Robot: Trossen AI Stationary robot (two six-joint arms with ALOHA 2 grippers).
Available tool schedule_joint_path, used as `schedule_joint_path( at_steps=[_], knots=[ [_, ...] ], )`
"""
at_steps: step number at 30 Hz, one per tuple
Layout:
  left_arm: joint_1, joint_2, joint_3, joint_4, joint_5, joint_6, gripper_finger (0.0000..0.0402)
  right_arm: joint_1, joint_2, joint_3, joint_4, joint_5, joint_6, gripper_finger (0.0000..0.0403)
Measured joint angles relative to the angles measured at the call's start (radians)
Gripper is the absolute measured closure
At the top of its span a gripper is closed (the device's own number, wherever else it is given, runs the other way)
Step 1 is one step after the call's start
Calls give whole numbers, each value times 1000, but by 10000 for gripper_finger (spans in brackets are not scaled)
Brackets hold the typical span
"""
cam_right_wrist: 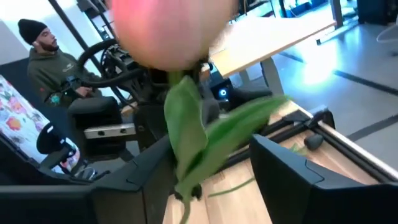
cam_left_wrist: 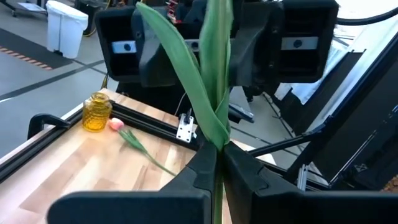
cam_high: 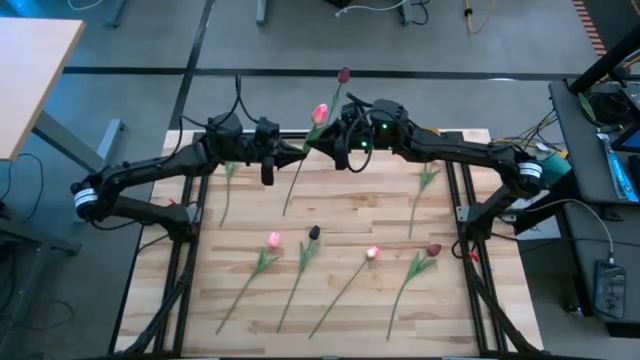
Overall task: Sort flowers into vase by color
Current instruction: Put the top left pink tulip into the yellow crystal vase
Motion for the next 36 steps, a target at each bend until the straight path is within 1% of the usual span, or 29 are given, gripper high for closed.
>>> schedule_joint_path(
  at_steps=[2,4,10,11,17,19,23,25,28,32,36],
  knots=[
    [0,0,0,0,0,0,401,2,2,7,-1,0,-13,226],
    [0,0,0,1,0,0,401,6,5,16,1,-1,-20,253],
    [-1,0,0,1,-2,-2,399,9,-1,20,1,1,-77,369],
    [-1,0,0,1,-3,-6,396,9,-2,20,1,0,-85,380],
    [-1,0,0,-4,-5,-29,355,2,-32,20,-33,6,-145,384],
    [-2,0,0,-20,-20,-33,336,-7,-61,20,-69,37,-176,385],
    [-3,0,0,-49,-47,-34,298,-29,-143,20,-200,119,-252,385],
    [-3,0,0,-54,-53,-33,281,-40,-195,20,-284,170,-290,385],
    [-3,0,-2,-55,-55,-17,259,-50,-285,20,-429,304,-361,386],
    [-3,0,-3,-55,-56,-11,248,-55,-397,14,-617,569,-424,386],
    [-3,0,-4,-61,-80,-9,247,-54,-488,-18,-700,848,-449,386]
  ],
)
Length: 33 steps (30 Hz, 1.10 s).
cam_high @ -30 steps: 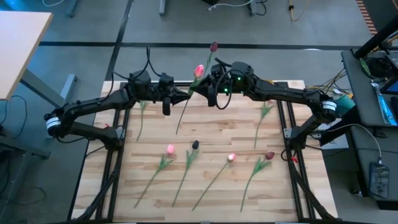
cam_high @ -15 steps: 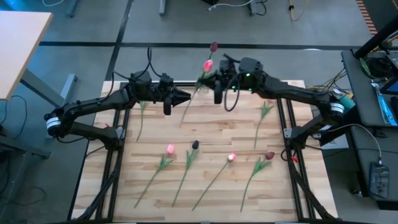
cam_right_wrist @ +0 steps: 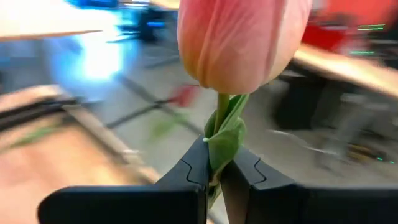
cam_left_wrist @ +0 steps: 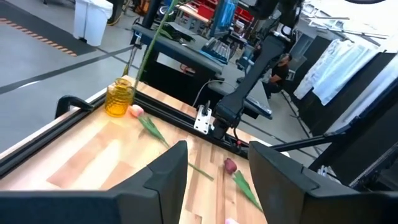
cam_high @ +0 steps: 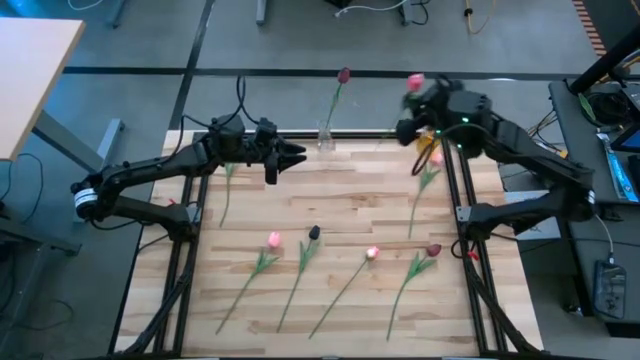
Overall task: Sort flowers into vase by color
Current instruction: Put the top left pink tulip into the yellow crystal vase
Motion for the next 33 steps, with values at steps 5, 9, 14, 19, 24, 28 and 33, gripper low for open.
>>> schedule_joint_path(
  at_steps=[5,9,14,19,24,28,33],
  knots=[
    [0,0,0,0,-4,13,246,-10,-56,-66,0,221,-40,386],
    [0,0,-1,0,-4,13,248,-37,-60,-109,-3,304,-62,386],
    [-1,0,-2,-19,-4,13,249,-99,-42,-160,2,334,-95,386],
    [-2,0,-2,-30,-4,19,249,-172,-24,-221,15,335,-113,386],
    [-4,0,-2,-32,-4,20,249,-211,-32,-311,132,334,-158,386],
    [-4,0,-2,-37,-4,17,249,-228,-37,-358,197,327,-159,386],
    [-4,0,-2,-49,-4,14,249,-232,-37,-390,203,325,-106,386]
  ],
)
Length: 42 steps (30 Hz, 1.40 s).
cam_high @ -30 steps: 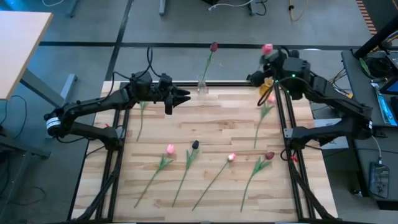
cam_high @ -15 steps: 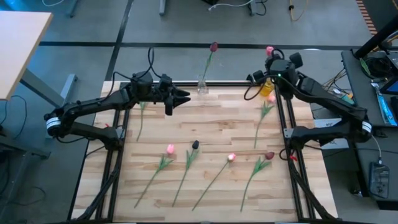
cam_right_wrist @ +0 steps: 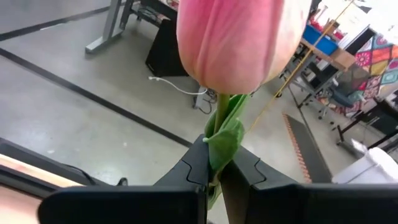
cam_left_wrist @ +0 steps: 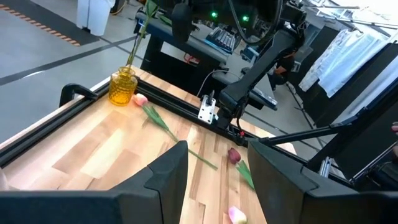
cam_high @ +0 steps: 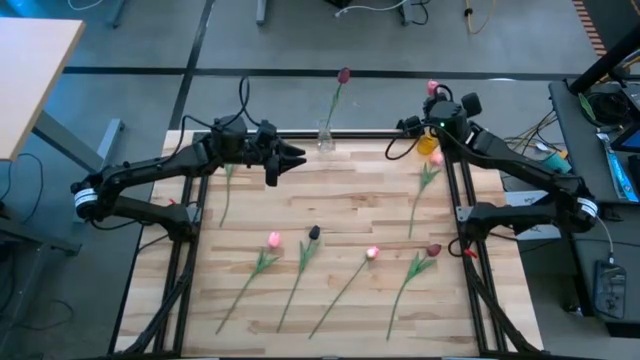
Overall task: Sort flowers into vase by color
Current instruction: Put the top left pink tulip into the yellow crystal vase
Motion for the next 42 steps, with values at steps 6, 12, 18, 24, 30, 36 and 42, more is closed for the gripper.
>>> schedule_joint_path(
  at_steps=[6,12,18,24,30,36,42],
  knots=[
    [0,0,0,-32,0,0,249,-11,5,-35,-32,0,126,379],
    [0,0,0,-113,-31,22,249,-13,11,-36,-111,4,240,347],
    [0,-3,0,-192,-35,74,249,-16,15,-15,-219,-27,392,292],
    [0,-6,0,-280,-33,160,249,-33,55,93,-439,-100,585,245],
    [1,-6,0,-319,-15,194,249,-51,121,253,-690,-189,717,217],
    [0,-6,0,-317,-58,194,249,-55,193,428,-832,-276,680,205],
    [0,-6,0,-299,-152,119,249,-56,247,597,-934,-337,562,204]
  ],
)
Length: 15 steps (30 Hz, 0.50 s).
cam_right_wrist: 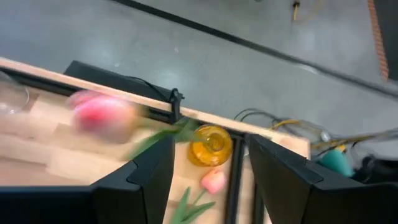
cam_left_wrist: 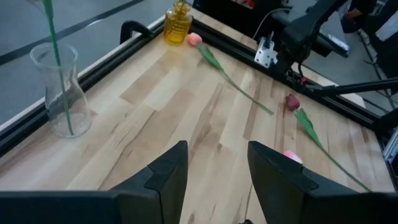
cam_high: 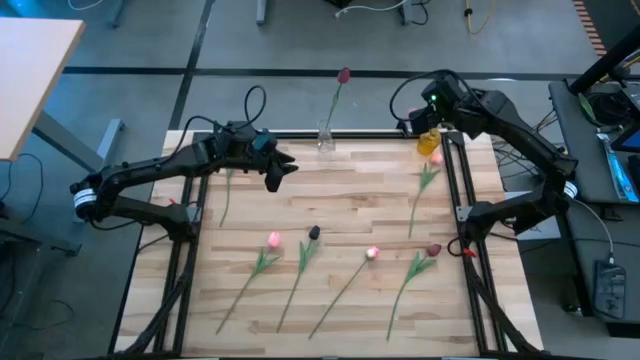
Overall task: Sort flowers into vase by color
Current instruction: Put the top left pink tulip into the yellow crystal vase
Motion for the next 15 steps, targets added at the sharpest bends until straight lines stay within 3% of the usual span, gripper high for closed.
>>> schedule_joint_path(
  at_steps=[5,9,12,15],
  knots=[
    [0,3,0,9,-22,-22,249,0,34,124,-94,-12,-78,204],
    [-5,3,0,9,-21,-31,249,0,54,208,-214,-106,-152,209],
    [-9,2,0,7,-6,-28,249,0,68,241,-303,-173,-215,243],
    [-11,2,0,7,35,-23,249,0,55,226,-295,-337,-297,306]
  ],
)
